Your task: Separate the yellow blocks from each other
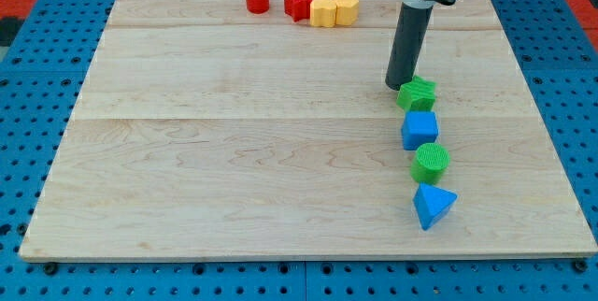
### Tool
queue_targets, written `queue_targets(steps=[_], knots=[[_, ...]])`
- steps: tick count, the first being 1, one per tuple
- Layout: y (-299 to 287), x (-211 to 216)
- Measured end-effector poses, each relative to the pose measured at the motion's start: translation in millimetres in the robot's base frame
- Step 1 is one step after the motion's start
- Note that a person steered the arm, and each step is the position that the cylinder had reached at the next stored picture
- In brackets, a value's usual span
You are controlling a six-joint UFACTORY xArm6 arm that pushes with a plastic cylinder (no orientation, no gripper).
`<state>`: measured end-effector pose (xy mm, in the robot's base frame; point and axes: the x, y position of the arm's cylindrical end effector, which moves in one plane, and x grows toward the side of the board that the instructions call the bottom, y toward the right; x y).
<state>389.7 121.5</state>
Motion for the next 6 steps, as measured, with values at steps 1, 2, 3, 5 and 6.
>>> queue_targets(steps=[1, 2, 3, 5, 6], knots=[[-27.9, -38.1], [-12.4, -89.4], [6.0, -154.0], [-120.4, -165.7], [-160.3, -164.7]])
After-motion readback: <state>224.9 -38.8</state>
